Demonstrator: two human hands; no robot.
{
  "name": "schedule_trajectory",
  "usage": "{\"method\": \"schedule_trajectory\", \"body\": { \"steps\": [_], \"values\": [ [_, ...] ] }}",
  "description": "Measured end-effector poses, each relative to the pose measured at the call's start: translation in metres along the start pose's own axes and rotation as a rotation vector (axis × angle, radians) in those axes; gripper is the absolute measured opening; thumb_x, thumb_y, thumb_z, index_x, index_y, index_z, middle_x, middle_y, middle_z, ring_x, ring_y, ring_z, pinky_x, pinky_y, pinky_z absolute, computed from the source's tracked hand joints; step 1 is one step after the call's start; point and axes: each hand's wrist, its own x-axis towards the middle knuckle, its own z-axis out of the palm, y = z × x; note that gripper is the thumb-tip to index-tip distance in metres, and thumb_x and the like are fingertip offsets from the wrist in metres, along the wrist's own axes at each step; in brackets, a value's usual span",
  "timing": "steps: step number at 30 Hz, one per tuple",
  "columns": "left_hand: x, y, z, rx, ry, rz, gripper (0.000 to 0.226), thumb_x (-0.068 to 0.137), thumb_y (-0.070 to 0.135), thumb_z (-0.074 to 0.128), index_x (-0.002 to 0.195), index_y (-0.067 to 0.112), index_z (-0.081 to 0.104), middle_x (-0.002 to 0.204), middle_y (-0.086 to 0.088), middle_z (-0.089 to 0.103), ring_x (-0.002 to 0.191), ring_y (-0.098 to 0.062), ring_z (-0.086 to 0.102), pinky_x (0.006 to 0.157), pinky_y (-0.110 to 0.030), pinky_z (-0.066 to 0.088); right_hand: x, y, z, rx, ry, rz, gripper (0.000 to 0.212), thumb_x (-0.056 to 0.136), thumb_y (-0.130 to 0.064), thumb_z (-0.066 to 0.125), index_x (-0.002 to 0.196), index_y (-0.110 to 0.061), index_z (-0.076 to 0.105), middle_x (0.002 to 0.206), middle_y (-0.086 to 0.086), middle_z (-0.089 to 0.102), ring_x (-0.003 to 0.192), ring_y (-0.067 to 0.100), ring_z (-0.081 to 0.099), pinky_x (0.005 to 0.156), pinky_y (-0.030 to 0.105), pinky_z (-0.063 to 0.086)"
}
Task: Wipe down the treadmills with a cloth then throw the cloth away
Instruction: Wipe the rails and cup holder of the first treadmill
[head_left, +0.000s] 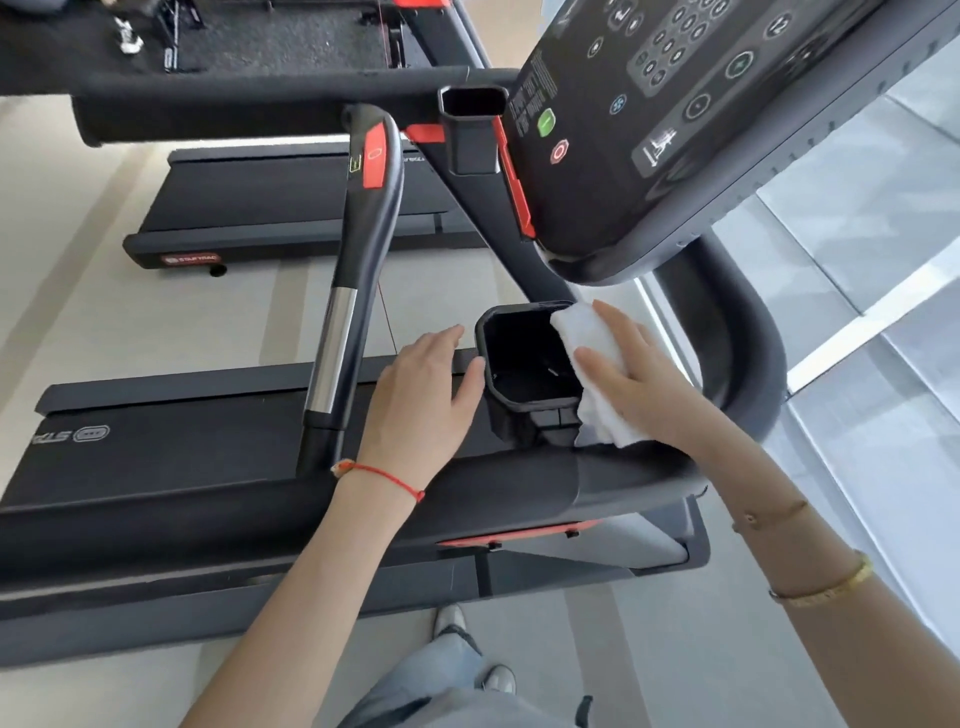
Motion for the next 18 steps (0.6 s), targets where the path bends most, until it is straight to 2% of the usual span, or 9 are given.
{"method": "schedule_trajectory", "body": {
  "steps": [2,6,8,9,11,13,14,16,18],
  "values": [
    [0.008,0.001,0.005,-0.01,-0.029,-0.002,0.051,0.102,0.038,0.042,0.146,0.014,0.042,0.14,-0.004,0.055,0.127,-0.02,0.052,0.106,-0.037,0.044,0.006,0.0,-0.002,-0.071,-0.011,-0.005,0.059,0.096,-0.041,0.048,0.149,-0.033,0.022,0.15,-0.001,0.027,0.113,0.006,0.037,0.094,0.025,0.026],
    [0.013,-0.001,0.011,-0.041,-0.061,0.008,0.049,0.102,0.037,0.039,0.147,0.016,0.041,0.134,-0.003,0.057,0.121,-0.02,0.055,0.1,-0.034,0.046,0.038,-0.011,-0.006,-0.311,-0.012,-0.011,0.053,0.093,-0.043,0.048,0.142,-0.029,0.035,0.136,0.006,0.048,0.107,0.025,0.051,0.086,0.03,0.035],
    [0.012,-0.001,0.011,-0.074,-0.062,0.003,0.048,0.103,0.036,0.039,0.146,0.016,0.041,0.129,-0.002,0.058,0.118,-0.018,0.055,0.095,-0.03,0.045,0.047,-0.019,-0.007,-0.386,0.016,-0.068,0.039,0.091,-0.043,0.048,0.13,-0.038,0.044,0.124,0.005,0.058,0.107,0.031,0.056,0.086,0.037,0.043],
    [0.012,-0.001,0.011,-0.086,-0.065,-0.001,0.049,0.103,0.036,0.039,0.147,0.016,0.04,0.128,-0.001,0.058,0.117,-0.017,0.055,0.094,-0.028,0.044,0.049,-0.022,-0.007,-0.403,0.038,-0.12,0.032,0.091,-0.04,0.05,0.123,-0.043,0.044,0.118,0.005,0.063,0.104,0.033,0.058,0.084,0.039,0.046],
    [0.012,0.0,0.011,-0.106,-0.066,-0.005,0.049,0.103,0.036,0.039,0.148,0.016,0.039,0.128,0.0,0.058,0.116,-0.015,0.055,0.094,-0.027,0.045,0.046,-0.026,-0.004,-0.39,0.078,-0.226,0.036,0.092,-0.033,0.054,0.116,-0.051,0.035,0.11,0.001,0.067,0.099,0.032,0.059,0.08,0.04,0.045],
    [0.013,0.0,0.011,-0.127,-0.067,-0.012,0.049,0.102,0.036,0.039,0.148,0.017,0.039,0.127,0.002,0.058,0.114,-0.013,0.055,0.092,-0.025,0.045,0.043,-0.022,-0.004,-0.338,0.095,-0.199,0.034,0.092,-0.036,0.053,0.117,-0.054,0.039,0.118,-0.005,0.063,0.102,0.027,0.058,0.082,0.037,0.044],
    [0.013,0.0,0.011,-0.135,-0.071,-0.017,0.049,0.102,0.035,0.04,0.148,0.018,0.04,0.126,0.002,0.058,0.113,-0.012,0.056,0.091,-0.024,0.045,0.041,-0.016,-0.004,-0.303,0.09,-0.156,0.036,0.091,-0.04,0.052,0.124,-0.051,0.042,0.126,-0.006,0.059,0.106,0.024,0.057,0.084,0.034,0.042],
    [0.012,0.001,0.009,-0.143,-0.077,-0.032,0.049,0.101,0.036,0.041,0.147,0.019,0.041,0.123,0.004,0.059,0.109,-0.012,0.056,0.087,-0.021,0.044,0.032,-0.006,-0.004,-0.253,0.07,-0.137,0.05,0.093,-0.04,0.053,0.141,-0.041,0.038,0.141,-0.01,0.046,0.11,0.019,0.055,0.085,0.029,0.04],
    [0.013,0.002,0.009,-0.15,-0.066,-0.045,0.048,0.1,0.035,0.043,0.146,0.02,0.043,0.123,0.005,0.059,0.107,-0.011,0.057,0.087,-0.019,0.044,0.025,-0.006,-0.007,-0.233,0.053,-0.203,0.054,0.095,-0.036,0.052,0.146,-0.034,0.034,0.148,-0.015,0.037,0.109,0.013,0.054,0.085,0.026,0.04]
  ]
}}
